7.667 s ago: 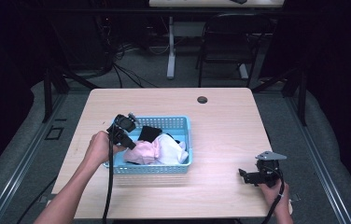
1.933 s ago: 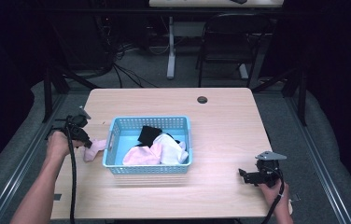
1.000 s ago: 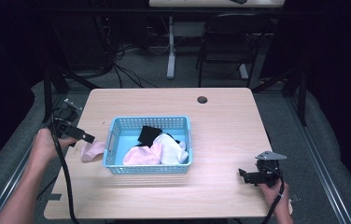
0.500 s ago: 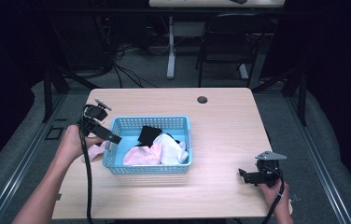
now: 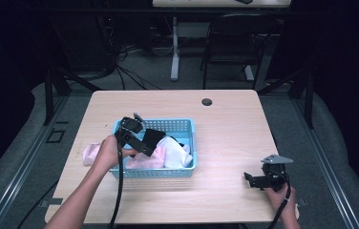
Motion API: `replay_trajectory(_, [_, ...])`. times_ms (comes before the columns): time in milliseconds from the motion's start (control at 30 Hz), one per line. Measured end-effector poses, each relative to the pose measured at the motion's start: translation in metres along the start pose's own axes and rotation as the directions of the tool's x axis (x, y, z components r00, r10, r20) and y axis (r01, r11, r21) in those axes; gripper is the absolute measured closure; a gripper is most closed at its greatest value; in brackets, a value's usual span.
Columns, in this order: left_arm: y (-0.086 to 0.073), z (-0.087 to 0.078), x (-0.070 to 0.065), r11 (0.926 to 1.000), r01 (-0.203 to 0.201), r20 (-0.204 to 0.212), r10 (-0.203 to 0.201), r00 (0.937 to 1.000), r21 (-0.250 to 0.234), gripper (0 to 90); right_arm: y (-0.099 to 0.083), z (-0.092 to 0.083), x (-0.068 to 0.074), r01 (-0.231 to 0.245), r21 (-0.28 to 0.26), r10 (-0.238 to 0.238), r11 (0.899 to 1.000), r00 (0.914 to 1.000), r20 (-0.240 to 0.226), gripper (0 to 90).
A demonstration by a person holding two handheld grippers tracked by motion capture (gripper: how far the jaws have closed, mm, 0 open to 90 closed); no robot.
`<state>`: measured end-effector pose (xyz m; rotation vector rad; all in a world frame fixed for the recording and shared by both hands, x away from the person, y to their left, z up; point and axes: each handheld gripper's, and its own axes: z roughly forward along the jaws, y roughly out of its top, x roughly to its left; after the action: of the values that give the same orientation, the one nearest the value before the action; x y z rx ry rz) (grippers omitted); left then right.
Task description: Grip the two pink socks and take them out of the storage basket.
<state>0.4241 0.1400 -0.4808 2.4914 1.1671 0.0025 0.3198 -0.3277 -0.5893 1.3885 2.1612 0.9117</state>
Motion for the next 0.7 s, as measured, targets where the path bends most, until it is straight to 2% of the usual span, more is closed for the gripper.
replay_trajectory(33, [0.003,0.010,-0.002,0.9999,-0.001,-0.002,0.002,1.0000,0.017,6.2,0.000,0.000,0.000,0.000,0.000,0.000,1.000,1.0000,0.000,1.1])
replay_trajectory(133, [0.004,0.018,-0.001,0.9997,0.007,0.011,-0.007,0.9999,0.022,14.5,0.000,0.000,0.000,0.003,0.003,-0.003,1.000,1.0000,-0.001,1.2])
replay_trajectory(167, [0.005,0.023,-0.002,0.9997,0.012,0.005,-0.012,0.9999,0.024,14.5,0.000,0.000,0.000,0.003,0.003,-0.003,1.000,1.0000,-0.001,1.3])
replay_trajectory(267, [0.004,0.034,-0.001,0.9988,0.007,0.012,-0.007,0.9999,0.049,28.8,0.000,0.000,0.000,0.004,0.003,-0.004,1.000,1.0000,-0.001,1.3])
replay_trajectory(300, [0.003,0.037,0.000,0.9985,-0.002,0.028,0.000,0.9996,0.055,33.8,0.000,0.000,0.000,0.004,0.003,-0.004,1.000,1.0000,-0.002,1.3])
replay_trajectory(333, [0.003,0.037,0.000,0.9985,-0.002,0.028,0.000,0.9996,0.055,37.6,0.000,0.000,0.000,0.004,0.003,-0.004,1.000,1.0000,-0.002,1.3])
replay_trajectory(367, [0.002,0.038,0.001,0.9983,-0.002,0.033,0.000,0.9995,0.058,37.6,0.000,0.000,0.000,0.001,-0.001,-0.001,1.000,1.0000,-0.001,1.3])
replay_trajectory(433, [0.000,0.040,0.001,0.9982,-0.010,0.038,0.008,0.9992,0.058,49.0,0.000,0.000,0.000,0.001,-0.001,-0.001,1.000,1.0000,-0.001,1.3])
replay_trajectory(467, [-0.001,0.043,0.001,0.9976,-0.015,0.039,0.013,0.9991,0.068,59.1,0.000,0.000,0.000,0.001,-0.001,-0.001,1.000,1.0000,-0.002,1.3])
replay_trajectory(600, [-0.004,0.048,0.000,0.9968,-0.026,0.043,0.023,0.9988,0.075,72.5,0.000,0.000,0.000,0.001,-0.001,-0.001,1.000,1.0000,-0.002,1.3])
replay_trajectory(700, [-0.005,0.046,0.000,0.9957,-0.054,0.045,0.051,0.9977,0.076,81.7,0.000,0.000,0.000,0.001,-0.001,-0.001,1.000,1.0000,-0.002,1.3])
